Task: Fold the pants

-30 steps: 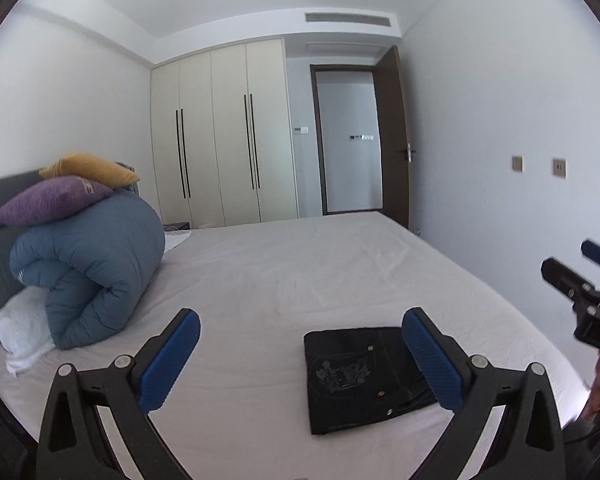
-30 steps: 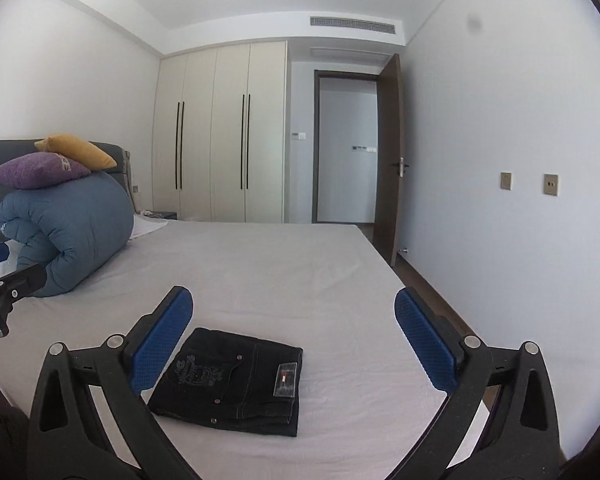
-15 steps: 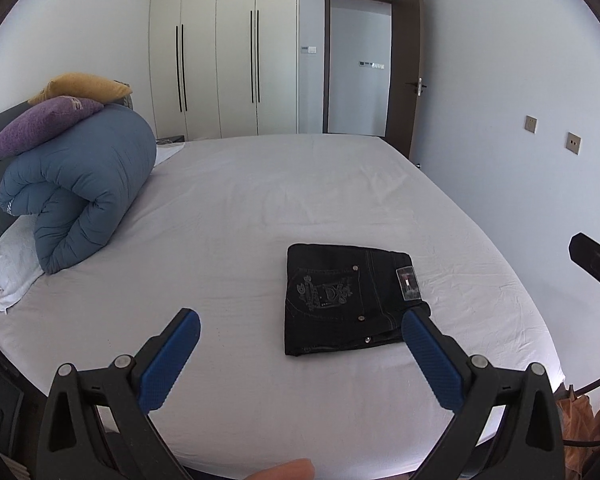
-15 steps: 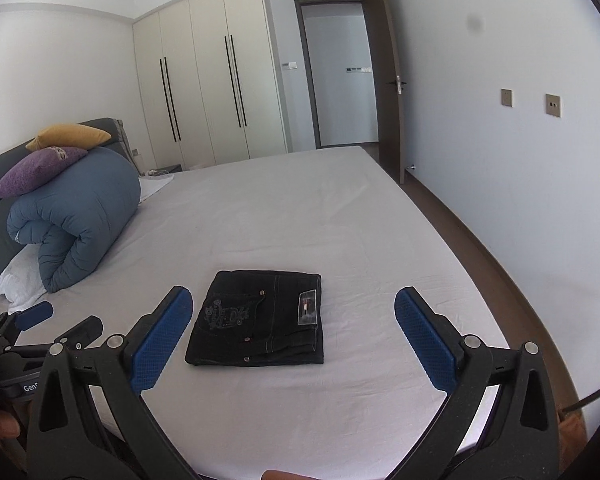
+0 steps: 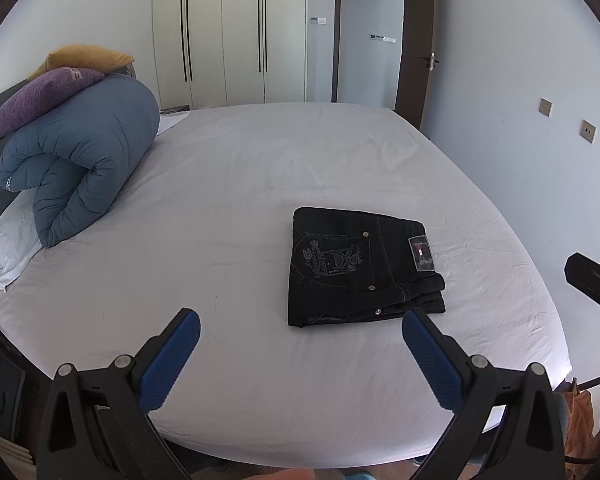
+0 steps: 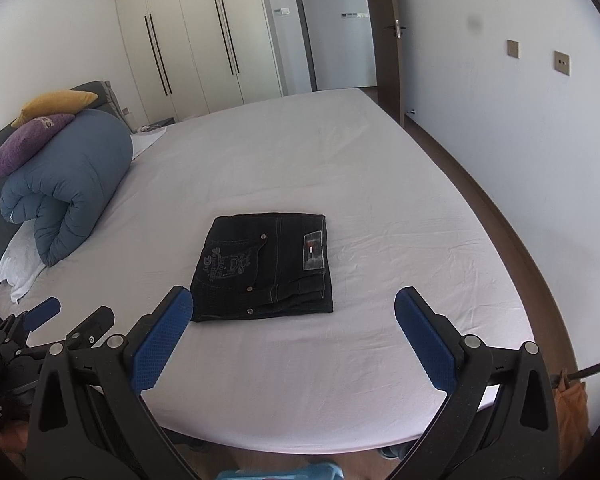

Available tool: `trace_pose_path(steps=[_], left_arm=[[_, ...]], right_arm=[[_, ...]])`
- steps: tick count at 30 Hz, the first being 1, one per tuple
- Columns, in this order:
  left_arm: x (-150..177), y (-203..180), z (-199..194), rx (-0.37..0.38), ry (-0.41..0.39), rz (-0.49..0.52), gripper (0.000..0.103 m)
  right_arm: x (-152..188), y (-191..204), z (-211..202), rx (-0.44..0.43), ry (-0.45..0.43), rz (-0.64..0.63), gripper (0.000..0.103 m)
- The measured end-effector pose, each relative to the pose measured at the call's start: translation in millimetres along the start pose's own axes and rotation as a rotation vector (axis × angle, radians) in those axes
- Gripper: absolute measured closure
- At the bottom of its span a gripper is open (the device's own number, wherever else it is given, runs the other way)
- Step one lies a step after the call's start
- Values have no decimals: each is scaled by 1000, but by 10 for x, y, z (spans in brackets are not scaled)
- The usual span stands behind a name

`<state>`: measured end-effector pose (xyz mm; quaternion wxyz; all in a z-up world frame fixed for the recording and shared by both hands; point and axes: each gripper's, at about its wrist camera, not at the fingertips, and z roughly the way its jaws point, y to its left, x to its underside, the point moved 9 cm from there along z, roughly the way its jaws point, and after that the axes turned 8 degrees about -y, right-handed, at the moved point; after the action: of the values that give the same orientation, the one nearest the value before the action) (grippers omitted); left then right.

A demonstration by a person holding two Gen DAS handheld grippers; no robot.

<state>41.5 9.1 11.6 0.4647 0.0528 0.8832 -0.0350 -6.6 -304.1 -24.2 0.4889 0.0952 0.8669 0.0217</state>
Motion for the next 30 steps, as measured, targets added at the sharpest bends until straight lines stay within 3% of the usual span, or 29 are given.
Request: trace_pose_path(steps=[30], left_arm=[[128, 17, 75, 8, 37, 0, 0]], right_arm=[[170, 162, 127, -15, 55, -7, 0]])
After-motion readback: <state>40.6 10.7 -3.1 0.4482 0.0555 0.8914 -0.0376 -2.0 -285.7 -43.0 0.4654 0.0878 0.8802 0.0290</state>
